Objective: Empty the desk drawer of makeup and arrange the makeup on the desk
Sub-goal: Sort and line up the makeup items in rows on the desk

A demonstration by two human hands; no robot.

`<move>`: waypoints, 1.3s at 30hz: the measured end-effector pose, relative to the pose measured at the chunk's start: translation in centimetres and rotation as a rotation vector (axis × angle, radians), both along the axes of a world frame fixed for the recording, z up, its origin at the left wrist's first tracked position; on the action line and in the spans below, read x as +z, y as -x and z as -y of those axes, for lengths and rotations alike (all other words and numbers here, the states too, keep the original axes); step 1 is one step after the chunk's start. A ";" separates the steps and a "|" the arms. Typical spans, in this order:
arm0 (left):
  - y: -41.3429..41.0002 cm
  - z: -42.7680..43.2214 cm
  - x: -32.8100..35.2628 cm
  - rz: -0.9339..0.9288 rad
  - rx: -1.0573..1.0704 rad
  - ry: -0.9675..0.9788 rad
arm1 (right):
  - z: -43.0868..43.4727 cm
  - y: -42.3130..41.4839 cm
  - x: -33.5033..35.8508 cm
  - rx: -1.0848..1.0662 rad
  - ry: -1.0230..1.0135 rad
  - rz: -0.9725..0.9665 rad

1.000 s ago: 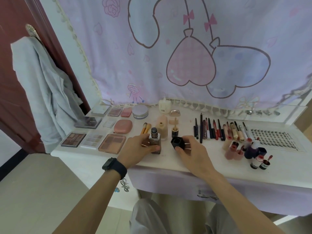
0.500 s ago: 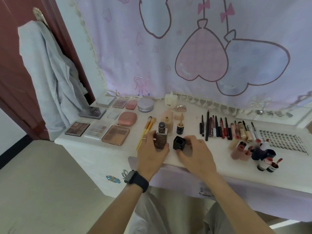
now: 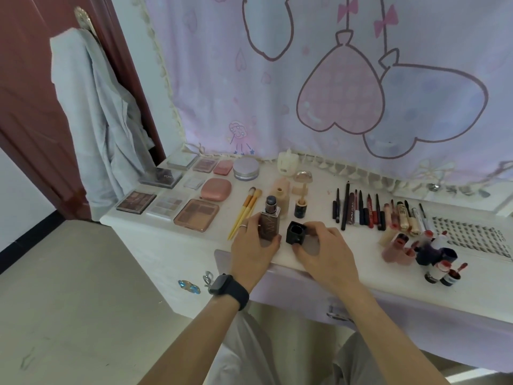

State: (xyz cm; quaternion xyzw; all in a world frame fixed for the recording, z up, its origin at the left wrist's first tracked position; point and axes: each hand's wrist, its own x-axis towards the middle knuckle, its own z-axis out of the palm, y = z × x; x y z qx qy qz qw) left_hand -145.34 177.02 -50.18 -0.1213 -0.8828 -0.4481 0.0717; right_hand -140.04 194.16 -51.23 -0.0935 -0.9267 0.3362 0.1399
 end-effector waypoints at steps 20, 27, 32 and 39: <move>10.0 4.3 7.7 -0.024 0.047 0.101 | -0.4 -1.1 1.3 0.057 -0.237 0.055; 17.4 1.4 6.6 0.102 -0.005 0.466 | 0.5 -1.3 0.3 -0.050 -0.438 -0.032; 20.7 -0.5 5.5 0.085 -0.021 0.683 | 0.2 -2.3 -0.6 -0.031 -0.545 0.037; 22.2 -0.4 4.5 0.077 -0.006 0.641 | 0.2 -2.0 -0.4 -0.032 -0.525 0.077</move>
